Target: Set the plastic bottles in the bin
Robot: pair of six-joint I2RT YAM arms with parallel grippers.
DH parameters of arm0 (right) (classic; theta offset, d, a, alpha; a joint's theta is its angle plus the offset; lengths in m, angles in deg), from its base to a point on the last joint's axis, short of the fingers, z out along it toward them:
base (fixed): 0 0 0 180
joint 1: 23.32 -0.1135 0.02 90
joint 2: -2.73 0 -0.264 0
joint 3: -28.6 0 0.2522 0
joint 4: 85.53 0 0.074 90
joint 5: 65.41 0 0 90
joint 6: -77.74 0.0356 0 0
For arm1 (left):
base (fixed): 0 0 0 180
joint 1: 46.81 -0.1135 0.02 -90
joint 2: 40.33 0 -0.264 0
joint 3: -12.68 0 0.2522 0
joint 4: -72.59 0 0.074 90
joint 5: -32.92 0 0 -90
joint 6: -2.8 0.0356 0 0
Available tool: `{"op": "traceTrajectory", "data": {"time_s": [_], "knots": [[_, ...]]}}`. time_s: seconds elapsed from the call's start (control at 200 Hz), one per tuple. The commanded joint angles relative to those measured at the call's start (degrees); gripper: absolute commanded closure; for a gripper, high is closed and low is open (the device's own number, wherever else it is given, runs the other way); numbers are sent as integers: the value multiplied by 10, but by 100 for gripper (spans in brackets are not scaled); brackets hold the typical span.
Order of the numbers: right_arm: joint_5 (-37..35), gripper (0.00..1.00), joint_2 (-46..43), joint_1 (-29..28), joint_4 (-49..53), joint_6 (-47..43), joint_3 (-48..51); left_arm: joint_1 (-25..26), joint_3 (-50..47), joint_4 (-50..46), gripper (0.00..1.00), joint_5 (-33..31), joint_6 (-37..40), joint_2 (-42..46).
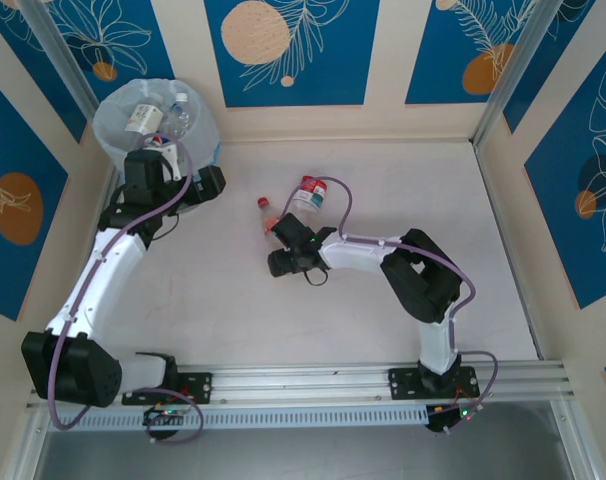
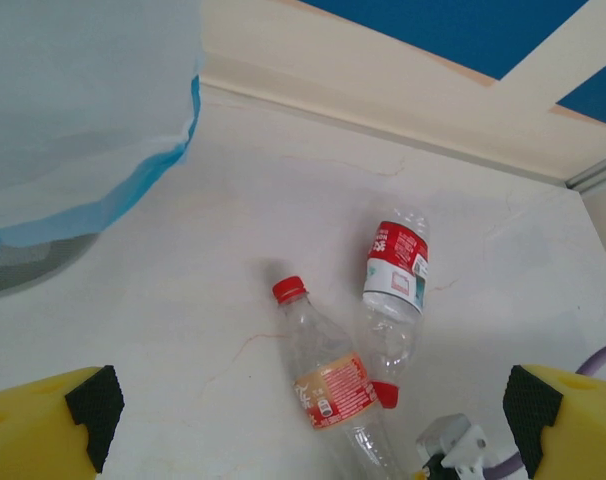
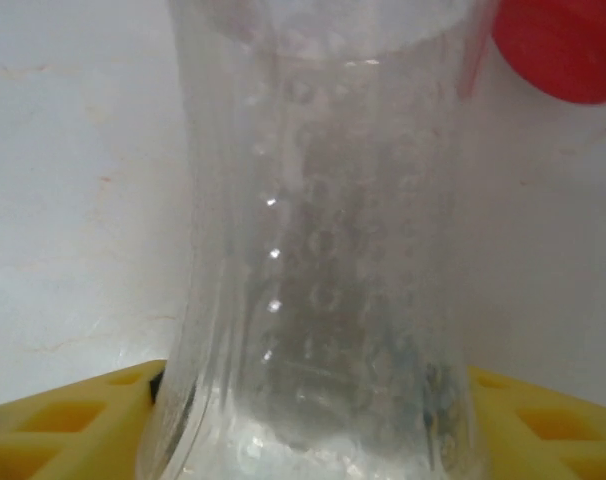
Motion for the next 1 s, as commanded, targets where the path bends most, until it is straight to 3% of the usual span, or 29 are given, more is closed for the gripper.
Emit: {"op": "traceTrajectory", "data": {"time_s": [0.0, 0.165, 0.265, 0.365, 0.59, 0.995], "knots": [[-14, 42, -23, -3, -20, 0, 9, 5, 19, -41, 1, 43, 0, -9], [-4, 52, -87, -4, -78, -26, 54, 5, 16, -73, 1, 79, 0, 0], [7, 53, -129, -4, -114, -39, 83, 5, 4, -69, 1, 131, 0, 8], [22, 53, -170, -3, -156, -44, 111, 5, -17, -38, 1, 204, -5, 16], [70, 53, -247, -2, -263, -40, 170, 7, -51, 72, 1, 301, -71, 14], [141, 54, -301, -3, -332, -8, 200, 35, -63, 151, 1, 333, -101, 0]]}}
